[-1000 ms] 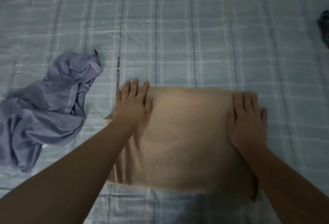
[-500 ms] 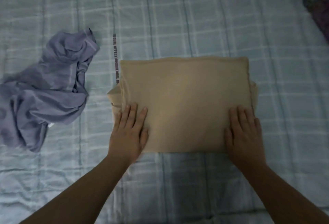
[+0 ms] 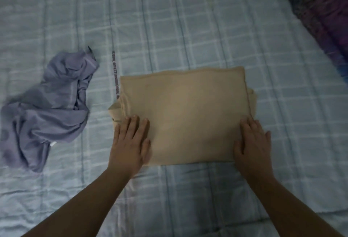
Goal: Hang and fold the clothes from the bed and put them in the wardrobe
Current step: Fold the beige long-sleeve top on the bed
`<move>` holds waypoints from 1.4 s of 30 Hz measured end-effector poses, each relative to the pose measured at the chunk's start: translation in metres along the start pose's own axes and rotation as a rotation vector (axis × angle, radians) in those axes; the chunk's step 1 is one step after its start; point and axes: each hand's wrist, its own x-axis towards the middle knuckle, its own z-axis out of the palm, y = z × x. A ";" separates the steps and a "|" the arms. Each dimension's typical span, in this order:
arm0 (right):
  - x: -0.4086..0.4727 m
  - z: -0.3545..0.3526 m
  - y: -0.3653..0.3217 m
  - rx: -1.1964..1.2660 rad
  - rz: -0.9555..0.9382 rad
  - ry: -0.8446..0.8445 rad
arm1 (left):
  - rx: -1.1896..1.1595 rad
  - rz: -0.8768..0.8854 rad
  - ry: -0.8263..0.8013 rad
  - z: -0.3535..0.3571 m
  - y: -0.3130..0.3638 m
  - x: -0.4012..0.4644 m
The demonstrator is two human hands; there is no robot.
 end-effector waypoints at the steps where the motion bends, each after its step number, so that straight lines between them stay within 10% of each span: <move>1: -0.006 -0.001 -0.009 0.096 0.028 0.037 | -0.030 0.055 -0.011 -0.003 0.002 0.007; 8: -0.058 0.012 -0.106 1.017 0.966 -0.084 | -0.153 0.351 -0.051 -0.032 0.029 0.142; 16: -0.049 0.039 -0.148 1.353 1.348 -0.111 | -0.114 0.227 -0.350 -0.048 0.043 0.252; 30: -0.054 0.042 -0.187 1.643 1.501 -0.043 | -0.235 0.101 -0.671 -0.072 0.045 0.274; 42: -0.054 -0.052 -0.167 1.557 0.962 0.020 | -1.148 -0.131 -0.684 -0.177 -0.013 0.214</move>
